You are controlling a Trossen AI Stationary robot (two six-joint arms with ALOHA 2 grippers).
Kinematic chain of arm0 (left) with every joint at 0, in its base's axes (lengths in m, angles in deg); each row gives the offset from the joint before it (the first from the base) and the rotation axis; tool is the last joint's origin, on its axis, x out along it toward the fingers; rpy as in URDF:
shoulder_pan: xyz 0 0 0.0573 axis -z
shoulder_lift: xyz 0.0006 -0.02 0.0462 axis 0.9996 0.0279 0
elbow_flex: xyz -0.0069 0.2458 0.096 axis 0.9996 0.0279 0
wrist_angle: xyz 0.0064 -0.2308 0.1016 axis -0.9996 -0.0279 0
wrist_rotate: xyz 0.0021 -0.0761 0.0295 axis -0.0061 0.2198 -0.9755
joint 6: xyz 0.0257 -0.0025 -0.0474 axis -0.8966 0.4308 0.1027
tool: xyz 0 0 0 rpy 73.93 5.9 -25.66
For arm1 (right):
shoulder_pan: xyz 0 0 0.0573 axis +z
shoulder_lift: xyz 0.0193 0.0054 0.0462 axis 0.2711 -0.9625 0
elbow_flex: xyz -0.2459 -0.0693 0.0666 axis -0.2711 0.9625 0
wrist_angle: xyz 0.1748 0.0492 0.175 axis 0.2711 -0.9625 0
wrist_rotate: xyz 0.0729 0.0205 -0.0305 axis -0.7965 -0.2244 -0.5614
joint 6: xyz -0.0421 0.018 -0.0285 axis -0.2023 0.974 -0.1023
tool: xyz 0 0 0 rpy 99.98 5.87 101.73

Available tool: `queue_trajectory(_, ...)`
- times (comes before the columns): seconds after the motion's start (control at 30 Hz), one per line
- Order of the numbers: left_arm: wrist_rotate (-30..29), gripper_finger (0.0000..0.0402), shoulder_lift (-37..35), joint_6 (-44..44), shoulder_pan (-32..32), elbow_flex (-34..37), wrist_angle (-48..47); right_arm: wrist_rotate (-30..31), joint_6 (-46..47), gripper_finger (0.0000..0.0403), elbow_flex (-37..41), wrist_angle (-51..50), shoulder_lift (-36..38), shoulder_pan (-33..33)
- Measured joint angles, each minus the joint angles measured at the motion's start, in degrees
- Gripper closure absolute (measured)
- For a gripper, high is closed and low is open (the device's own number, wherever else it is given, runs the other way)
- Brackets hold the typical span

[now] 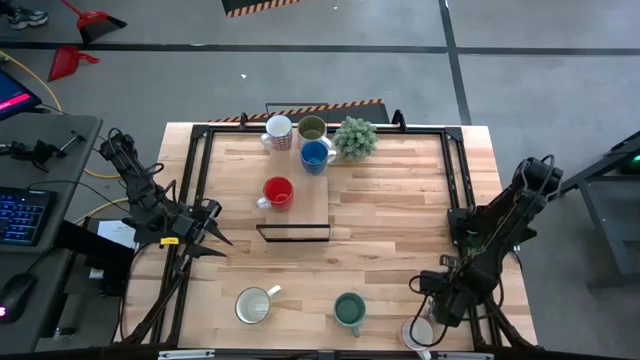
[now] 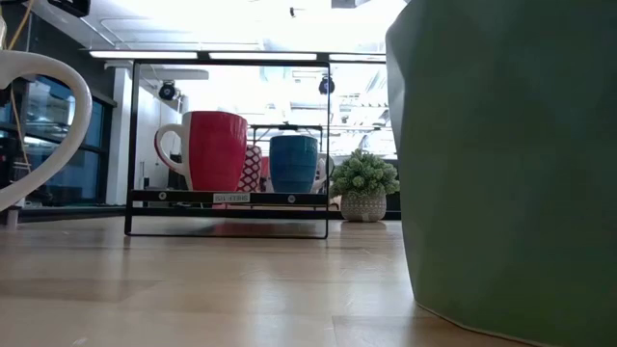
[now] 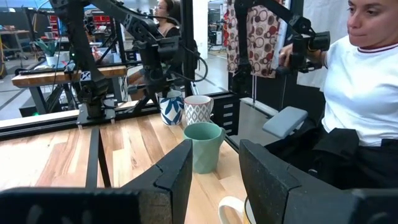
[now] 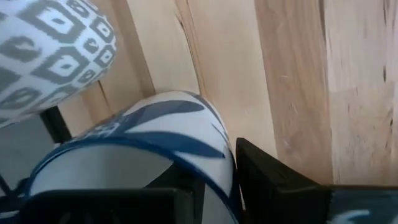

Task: Place coffee mugs
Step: Put the blue patterned mug on the shelf

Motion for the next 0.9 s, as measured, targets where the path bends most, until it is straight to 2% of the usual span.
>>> queue_trajectory(0.7, 0.0, 0.0282, 0.0, 0.0, 0.0, 0.0, -0.1, 6.0, 0.2, 0.0337, 0.0, 0.3, -1.8, 0.0)
queue_trajectory(0.9, 0.0, 0.0282, 0.0, 0.0, 0.0, 0.0, 0.0, 6.7, 0.2, 0.0374, 0.0, -2.5, -1.8, -1.7)
